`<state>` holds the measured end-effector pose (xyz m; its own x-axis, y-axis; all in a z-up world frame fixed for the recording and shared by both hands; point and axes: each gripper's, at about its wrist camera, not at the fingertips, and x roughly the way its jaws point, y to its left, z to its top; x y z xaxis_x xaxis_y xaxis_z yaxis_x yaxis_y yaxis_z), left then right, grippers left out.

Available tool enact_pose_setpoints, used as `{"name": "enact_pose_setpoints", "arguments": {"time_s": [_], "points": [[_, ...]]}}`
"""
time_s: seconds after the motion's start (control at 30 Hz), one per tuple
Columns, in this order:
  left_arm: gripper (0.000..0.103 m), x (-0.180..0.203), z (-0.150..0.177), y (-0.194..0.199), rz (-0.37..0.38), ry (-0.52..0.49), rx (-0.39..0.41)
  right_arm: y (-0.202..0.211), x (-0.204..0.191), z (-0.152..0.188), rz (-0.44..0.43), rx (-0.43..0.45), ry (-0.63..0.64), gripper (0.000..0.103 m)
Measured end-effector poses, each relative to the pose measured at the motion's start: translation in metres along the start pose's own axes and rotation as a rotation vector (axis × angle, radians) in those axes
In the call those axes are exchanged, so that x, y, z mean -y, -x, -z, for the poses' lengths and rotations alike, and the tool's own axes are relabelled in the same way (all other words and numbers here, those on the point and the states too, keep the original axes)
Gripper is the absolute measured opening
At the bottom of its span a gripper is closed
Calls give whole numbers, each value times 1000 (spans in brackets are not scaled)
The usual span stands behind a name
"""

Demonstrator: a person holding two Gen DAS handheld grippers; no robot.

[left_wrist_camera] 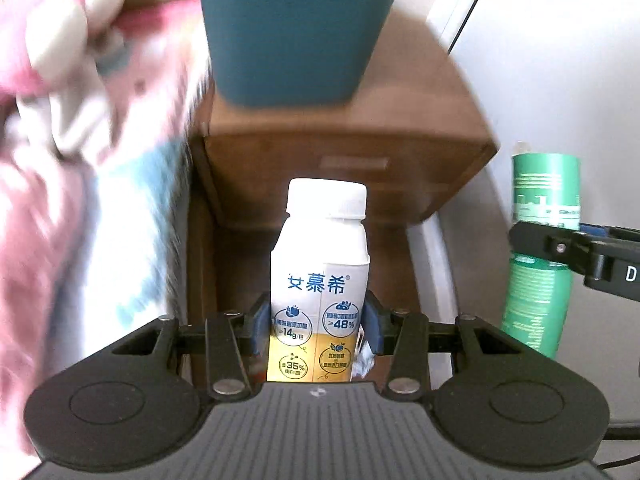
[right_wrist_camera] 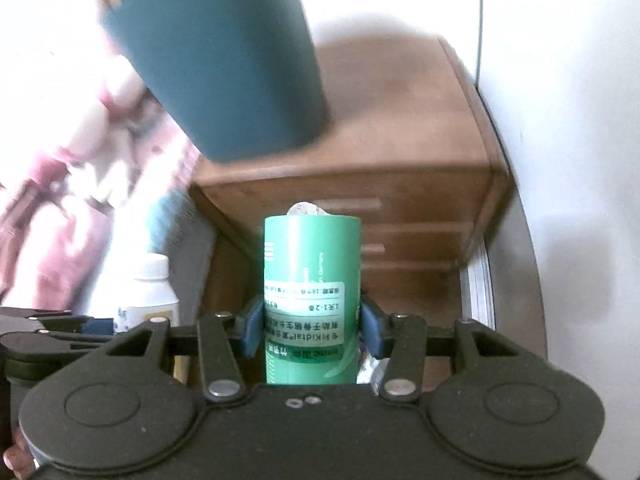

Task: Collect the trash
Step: 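Lift the milk bottle and green can with both grippers over the wastebasket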

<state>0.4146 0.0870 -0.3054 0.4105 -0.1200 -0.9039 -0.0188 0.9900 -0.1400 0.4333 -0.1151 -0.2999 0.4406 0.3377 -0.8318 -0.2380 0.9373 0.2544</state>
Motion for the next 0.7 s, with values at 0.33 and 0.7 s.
{"name": "enact_pose_setpoints", "arguments": {"time_s": [0.33, 0.7], "points": [[44, -14, -77, 122, 22, -33, 173, 92, -80, -71, -11, 141, 101, 48], [44, -10, -173, 183, -12, -59, 314, 131, -120, -173, -25, 279, 183, 48]]}}
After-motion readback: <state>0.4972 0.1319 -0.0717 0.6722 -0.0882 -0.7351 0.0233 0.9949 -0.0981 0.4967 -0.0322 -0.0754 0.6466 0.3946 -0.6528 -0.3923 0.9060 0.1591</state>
